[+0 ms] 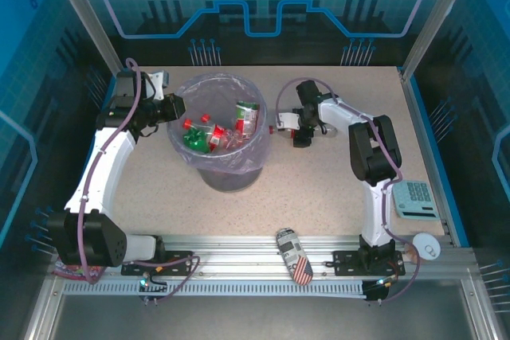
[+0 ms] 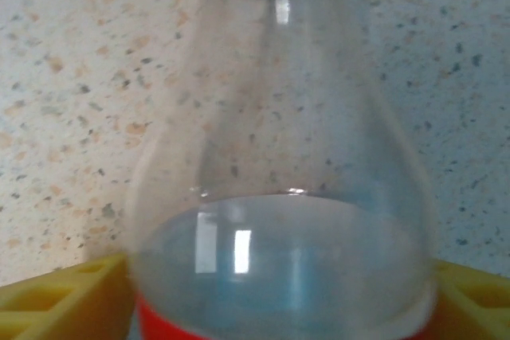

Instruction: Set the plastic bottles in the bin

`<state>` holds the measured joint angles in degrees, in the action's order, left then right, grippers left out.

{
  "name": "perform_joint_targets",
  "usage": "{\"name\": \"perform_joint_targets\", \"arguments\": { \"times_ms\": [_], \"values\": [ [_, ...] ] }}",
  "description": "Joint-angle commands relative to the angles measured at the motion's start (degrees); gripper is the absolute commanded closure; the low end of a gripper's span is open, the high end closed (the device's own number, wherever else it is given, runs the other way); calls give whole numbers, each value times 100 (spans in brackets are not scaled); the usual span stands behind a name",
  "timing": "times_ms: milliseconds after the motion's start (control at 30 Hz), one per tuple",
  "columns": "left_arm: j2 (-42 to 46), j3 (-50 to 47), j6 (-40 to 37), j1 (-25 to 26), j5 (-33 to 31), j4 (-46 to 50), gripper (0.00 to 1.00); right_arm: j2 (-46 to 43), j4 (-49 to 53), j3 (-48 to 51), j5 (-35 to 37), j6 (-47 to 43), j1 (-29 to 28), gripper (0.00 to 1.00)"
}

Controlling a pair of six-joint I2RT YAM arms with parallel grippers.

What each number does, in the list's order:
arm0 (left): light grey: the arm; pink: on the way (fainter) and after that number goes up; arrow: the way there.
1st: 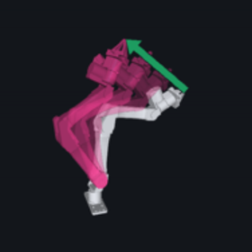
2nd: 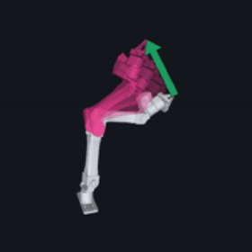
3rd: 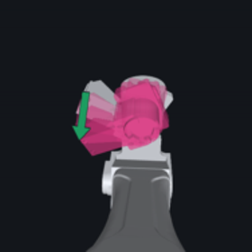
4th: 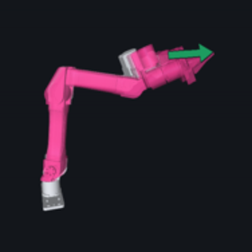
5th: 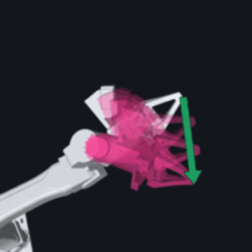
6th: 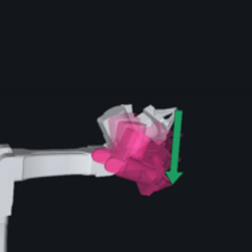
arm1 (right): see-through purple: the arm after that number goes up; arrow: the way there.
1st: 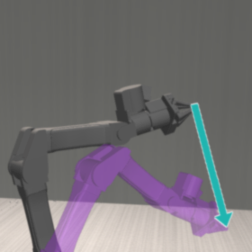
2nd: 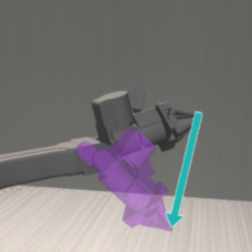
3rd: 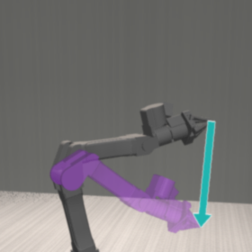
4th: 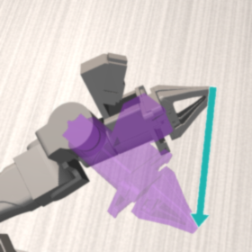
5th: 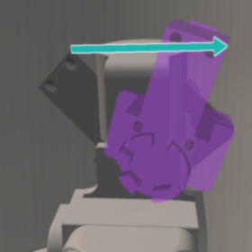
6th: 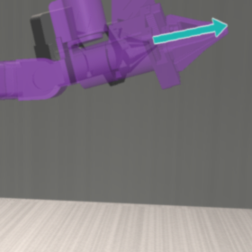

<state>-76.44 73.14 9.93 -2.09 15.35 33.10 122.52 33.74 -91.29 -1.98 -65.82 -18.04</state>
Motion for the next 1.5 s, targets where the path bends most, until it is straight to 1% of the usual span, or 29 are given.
{"name": "perform_joint_targets", "arguments": {
  "times_ms": [0,67,133,200,267,433,467,500,567,667,800,967,1033,1133,1233,1400,1467],
  "values": [
    [-182,-143,-266,6,-220,214,100,88,-174,56,-48,9,-41,26],
    [-180,-144,-267,4,-225,214,100,73,-152,43,-61,-5,-22,32],
    [-170,-146,-266,3,-224,214,100,68,-148,40,-49,-18,-7,33],
    [-169,-151,-272,1,-222,208,100,38,-130,17,-70,12,11,40],
    [-169,-149,-270,2,-225,214,100,-6,-126,5,-100,79,29,44],
    [-166,-150,-275,6,-232,204,100,-263,-161,99,-72,237,68,46],
    [-160,-150,-269,0,-226,204,100,-357,-181,121,-120,330,100,51],
    [-148,-151,-263,5,-202,199,100,-442,-203,150,-171,420,128,53],
    [-110,-151,-235,4,-169,181,100,-639,-269,256,-241,581,183,54],
    [-42,-152,-199,21,-131,161,100,-953,-324,370,-153,864,256,54],
    [-11,-87,-199,89,-112,239,100,-1478,-415,594,4,1463,307,53],
    [-76,79,-182,259,-92,446,100,-2379,-721,1107,-370,2440,369,53],
    [-110,146,-172,361,-95,514,100,-2767,-849,1267,-540,2830,404,54],
    [-169,265,-155,504,-126,592,100,-3333,-1028,1370,-544,3473,435,60],
    [-264,398,-150,667,-171,683,100,-3900,-1347,1468,-498,4093,429,60],
    [-392,529,-38,865,-92,728,100,-4739,-2159,1704,-1117,5124,383,63],
    [-462,590,-2,953,-94,752,100,-4976,-2491,1793,-1235,5461,277,63]
  ]
}}
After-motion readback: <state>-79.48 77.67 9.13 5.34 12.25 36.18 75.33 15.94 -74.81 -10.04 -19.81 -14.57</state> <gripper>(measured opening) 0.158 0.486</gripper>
